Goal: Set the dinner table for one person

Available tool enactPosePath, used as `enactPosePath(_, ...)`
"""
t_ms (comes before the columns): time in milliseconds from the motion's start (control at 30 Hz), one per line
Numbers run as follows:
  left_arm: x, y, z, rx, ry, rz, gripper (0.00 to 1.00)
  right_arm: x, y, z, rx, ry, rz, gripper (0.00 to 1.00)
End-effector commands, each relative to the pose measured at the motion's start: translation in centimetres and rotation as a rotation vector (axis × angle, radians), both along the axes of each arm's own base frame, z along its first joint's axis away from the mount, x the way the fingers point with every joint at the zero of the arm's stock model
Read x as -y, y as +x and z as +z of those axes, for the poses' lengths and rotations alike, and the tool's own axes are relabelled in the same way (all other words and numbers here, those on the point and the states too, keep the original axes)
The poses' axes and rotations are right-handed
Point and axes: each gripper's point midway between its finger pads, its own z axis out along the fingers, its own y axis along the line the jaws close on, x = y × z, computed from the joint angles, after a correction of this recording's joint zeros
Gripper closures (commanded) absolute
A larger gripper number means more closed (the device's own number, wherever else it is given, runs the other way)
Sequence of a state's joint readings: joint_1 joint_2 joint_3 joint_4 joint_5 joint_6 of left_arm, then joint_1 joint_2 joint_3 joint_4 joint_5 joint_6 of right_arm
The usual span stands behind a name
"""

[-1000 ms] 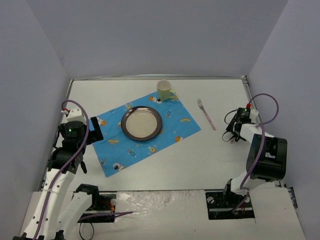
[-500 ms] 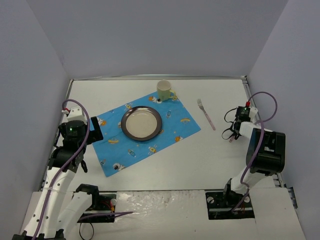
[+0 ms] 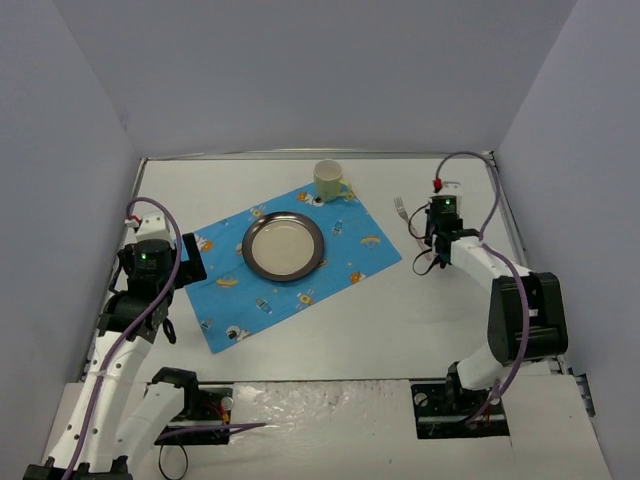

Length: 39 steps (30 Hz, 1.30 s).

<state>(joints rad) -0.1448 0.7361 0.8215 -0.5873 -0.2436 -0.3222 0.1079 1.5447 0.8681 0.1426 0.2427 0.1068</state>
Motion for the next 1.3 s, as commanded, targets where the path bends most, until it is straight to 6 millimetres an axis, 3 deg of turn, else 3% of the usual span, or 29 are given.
enactPosePath(0, -0.5, 0.5, 1.0, 0.036, 0.025, 0.021, 0.03, -7.0, 2.4, 5.9, 0.135, -0.064, 0.299, 1.00)
enactPosePath(133, -0.6, 0.5, 1.0, 0.035, 0.029, 0.024, 0.03, -12.6, 2.0, 5.0, 0.106, -0.044, 0.513, 1.00)
enactPosePath(333, -0.7, 0.5, 0.8, 0.027, 0.034, 0.028, 0.03, -17.5, 0.9, 2.8, 0.049, -0.033, 0.728, 1.00)
enactPosePath(533, -0.6, 0.6, 0.6, 0.018, 0.034, 0.026, 0.03, -19.7, 1.0, 1.3, 0.032, -0.002, 0.810, 1.00)
enactPosePath(733, -0.7, 0.6, 0.5, 0.015, 0.037, 0.031, 0.03, -21.3, 2.7, 1.1, 0.046, 0.021, 0.803, 1.00)
enactPosePath(1267, -0.7, 0.7, 0.3, 0.005, 0.040, 0.033, 0.03, -22.2, 6.1, -0.3, 0.029, 0.041, 0.697, 1.00)
